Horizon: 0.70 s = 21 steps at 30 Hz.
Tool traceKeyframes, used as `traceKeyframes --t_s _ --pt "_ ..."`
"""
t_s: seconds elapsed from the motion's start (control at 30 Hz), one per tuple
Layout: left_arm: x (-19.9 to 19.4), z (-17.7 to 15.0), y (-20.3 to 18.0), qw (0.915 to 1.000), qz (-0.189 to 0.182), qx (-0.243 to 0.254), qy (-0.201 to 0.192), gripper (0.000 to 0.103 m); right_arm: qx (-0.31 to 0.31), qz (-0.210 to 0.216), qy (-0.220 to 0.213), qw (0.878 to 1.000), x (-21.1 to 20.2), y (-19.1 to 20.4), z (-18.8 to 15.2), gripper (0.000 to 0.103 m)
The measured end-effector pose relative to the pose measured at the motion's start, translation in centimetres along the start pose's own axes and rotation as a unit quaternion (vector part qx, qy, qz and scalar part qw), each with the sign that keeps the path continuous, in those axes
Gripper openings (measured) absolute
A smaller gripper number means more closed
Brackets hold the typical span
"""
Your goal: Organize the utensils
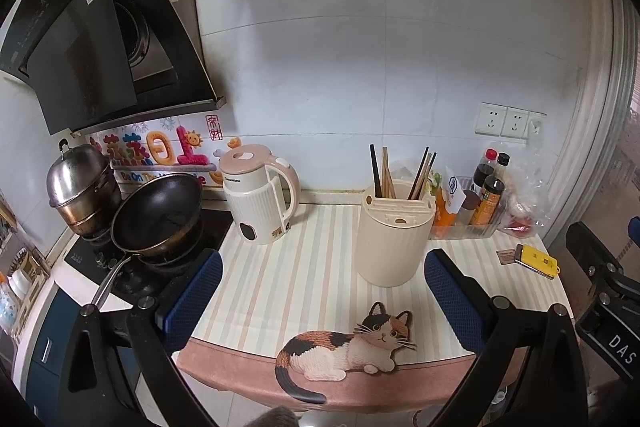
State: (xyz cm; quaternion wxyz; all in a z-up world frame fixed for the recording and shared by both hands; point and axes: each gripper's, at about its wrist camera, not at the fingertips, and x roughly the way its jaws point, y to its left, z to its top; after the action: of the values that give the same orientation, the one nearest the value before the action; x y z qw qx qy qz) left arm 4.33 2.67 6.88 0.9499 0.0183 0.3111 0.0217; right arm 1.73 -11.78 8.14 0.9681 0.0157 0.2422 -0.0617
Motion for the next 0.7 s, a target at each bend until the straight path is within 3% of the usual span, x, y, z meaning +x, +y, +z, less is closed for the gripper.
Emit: traceKeyframes --t_s 0.7 --pt "0.43 -0.08 -0.08 0.9998 0.01 -0.016 0.0 0.103 -0.007 0.005 0.007 1.0 0.73 -0.01 0.0 0.103"
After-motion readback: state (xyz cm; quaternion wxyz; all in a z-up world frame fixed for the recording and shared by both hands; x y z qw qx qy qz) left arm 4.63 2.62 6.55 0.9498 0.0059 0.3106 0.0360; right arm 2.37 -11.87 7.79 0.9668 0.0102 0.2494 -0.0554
